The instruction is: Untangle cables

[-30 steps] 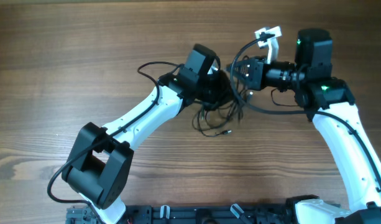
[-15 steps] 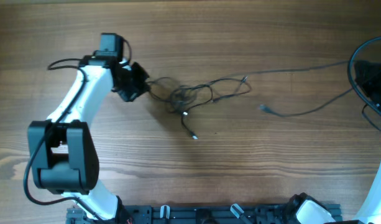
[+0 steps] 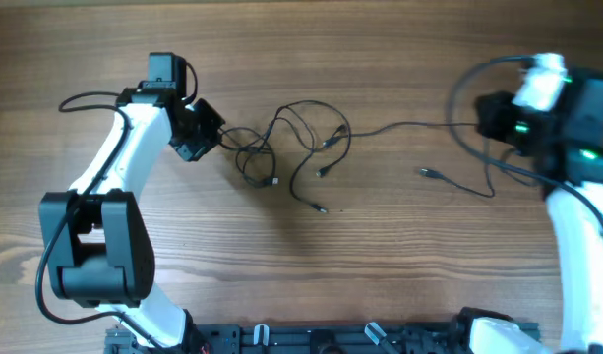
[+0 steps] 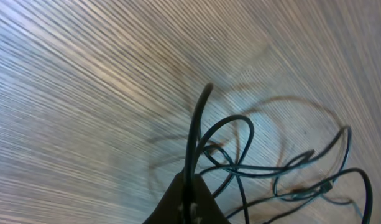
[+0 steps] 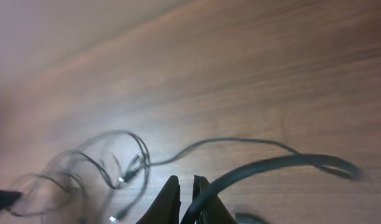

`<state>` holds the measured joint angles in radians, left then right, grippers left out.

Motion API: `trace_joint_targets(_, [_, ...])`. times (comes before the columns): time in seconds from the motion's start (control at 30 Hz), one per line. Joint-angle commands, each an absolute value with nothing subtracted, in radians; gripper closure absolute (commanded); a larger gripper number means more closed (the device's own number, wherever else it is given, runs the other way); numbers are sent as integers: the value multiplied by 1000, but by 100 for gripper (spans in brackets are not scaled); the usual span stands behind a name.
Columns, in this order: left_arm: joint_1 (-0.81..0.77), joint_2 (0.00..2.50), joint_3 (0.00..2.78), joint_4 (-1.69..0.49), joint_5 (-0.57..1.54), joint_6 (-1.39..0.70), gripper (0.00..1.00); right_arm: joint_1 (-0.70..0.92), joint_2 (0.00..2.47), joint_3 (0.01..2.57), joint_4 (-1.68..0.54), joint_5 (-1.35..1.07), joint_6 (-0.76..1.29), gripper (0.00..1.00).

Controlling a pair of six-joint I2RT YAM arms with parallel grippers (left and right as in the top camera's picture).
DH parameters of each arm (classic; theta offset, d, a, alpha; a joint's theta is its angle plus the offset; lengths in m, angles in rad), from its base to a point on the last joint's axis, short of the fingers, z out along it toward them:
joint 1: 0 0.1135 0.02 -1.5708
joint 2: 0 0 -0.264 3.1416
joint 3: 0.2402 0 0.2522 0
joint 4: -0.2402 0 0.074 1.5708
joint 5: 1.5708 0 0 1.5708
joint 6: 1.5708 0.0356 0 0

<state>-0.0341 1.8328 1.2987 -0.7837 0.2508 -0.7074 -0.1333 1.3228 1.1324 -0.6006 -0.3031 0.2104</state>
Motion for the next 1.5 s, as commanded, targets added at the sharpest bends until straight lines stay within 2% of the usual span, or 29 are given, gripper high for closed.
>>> trace_joint_targets(0.0, [-48,1818,1289,-775,210,-688,96,42,1475,1119,-502,-28,187,87])
trace_joint_targets(0.17, [-49,1818,1289,-774,207,-688,96,181,1773,1119,-339,-59,197,82])
trace_joint_targets(0.23, [-49,1818,1289,-774,207,-688,96,192,1857,1119,-279,-45,332,80])
trace_joint_targets(0.27, [-49,1818,1289,-775,207,-688,96,192,1887,1119,-255,-41,396,64])
trace_joint_targets(0.37, [-49,1818,1289,-774,207,-688,96,192,1922,1119,-212,-18,497,38])
trace_joint_targets(0.57, [-49,1818,1288,-753,207,-687,96,260,1985,1119,-207,57,595,30])
trace_joint_targets(0.67, [-49,1818,1288,-753,207,-687,96,328,2035,1119,-197,233,633,37])
trace_joint_targets(0.77, [-49,1818,1288,-762,207,-687,96,379,2102,1119,-231,363,630,59])
trace_joint_targets(0.83, [-49,1818,1288,-768,207,-687,96,377,2133,1119,-283,366,645,72])
trace_joint_targets(0.87, [-49,1818,1288,-768,207,-687,96,375,2138,1119,-296,361,647,82])
trace_joint_targets(0.9, [-49,1818,1288,-768,208,-687,96,369,2138,1119,-312,355,646,95])
trace_joint_targets(1.03, [-49,1818,1288,-772,208,-688,96,293,2042,1191,-463,356,454,96])
trace_joint_targets(1.2, [-49,1818,1288,-779,208,-687,96,60,1779,1264,-649,472,361,96])
trace_joint_targets(1.33, [-49,1818,1288,-778,208,-688,96,-205,1573,1264,-554,472,216,95])
trace_joint_targets(1.47, [-49,1818,1288,-779,208,-688,96,-431,1576,1264,-284,488,-75,95])
